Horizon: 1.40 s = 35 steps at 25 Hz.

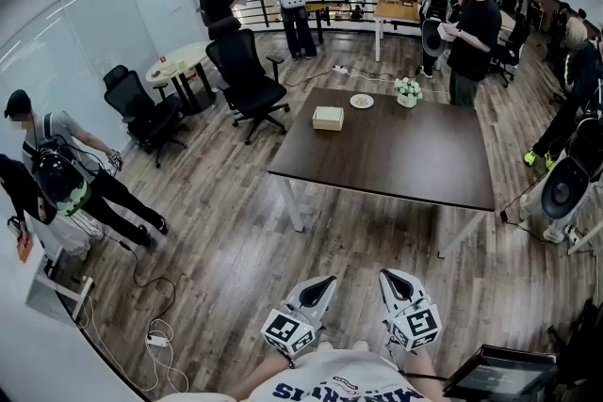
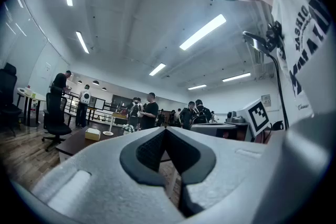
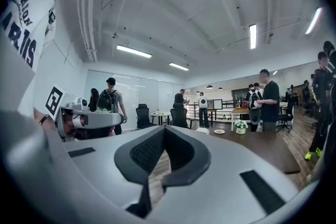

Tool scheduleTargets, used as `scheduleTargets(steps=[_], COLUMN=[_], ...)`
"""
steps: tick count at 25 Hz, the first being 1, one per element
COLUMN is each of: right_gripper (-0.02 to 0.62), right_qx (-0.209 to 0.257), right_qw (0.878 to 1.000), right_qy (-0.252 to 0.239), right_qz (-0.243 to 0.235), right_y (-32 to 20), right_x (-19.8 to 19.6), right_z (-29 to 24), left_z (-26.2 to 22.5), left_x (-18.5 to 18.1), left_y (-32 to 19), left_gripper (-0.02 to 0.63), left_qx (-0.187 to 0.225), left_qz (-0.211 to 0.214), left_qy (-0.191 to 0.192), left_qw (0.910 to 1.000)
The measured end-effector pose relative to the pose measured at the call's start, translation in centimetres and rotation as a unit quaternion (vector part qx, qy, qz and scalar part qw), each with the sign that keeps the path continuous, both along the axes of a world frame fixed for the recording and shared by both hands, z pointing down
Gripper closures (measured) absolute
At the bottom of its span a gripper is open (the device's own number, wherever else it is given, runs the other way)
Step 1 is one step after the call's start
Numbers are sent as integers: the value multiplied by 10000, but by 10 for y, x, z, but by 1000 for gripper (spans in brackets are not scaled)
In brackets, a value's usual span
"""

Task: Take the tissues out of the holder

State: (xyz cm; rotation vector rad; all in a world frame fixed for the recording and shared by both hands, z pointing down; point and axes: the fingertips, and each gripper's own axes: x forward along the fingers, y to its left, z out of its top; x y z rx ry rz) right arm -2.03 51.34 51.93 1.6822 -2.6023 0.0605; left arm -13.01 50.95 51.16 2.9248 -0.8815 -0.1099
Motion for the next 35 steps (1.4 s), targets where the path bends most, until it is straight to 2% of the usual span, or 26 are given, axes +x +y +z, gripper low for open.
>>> scheduleTargets(steps=[11,15,23,28,35], right_gripper=[589,588,586,586,586], right_qx=[35,-15,-134,-251,-394], right_qw=[9999,9995,9991,9984,9986], right_qy=[15,-34,-223,-195,-73], right_qz=[-127,-321,-349,-464,-338], right_y=[-7,-6,-20,-36,-82], right_x=[15,20,38,41,52], right_z=[-1,0,20,30,39], left_z=[-1,1,18,26,35], left_x=[7,12,15,13,29], left_y=[-9,-3,6,-17,-68], left_gripper=[603,603,603,603,603], left_qx=[-35,-71,-255,-315,-368], left_qz=[-294,-494,-878,-1027,-864], left_qy=[-90,-78,-188,-185,-81], left_qw=[9995,9987,9956,9940,9955])
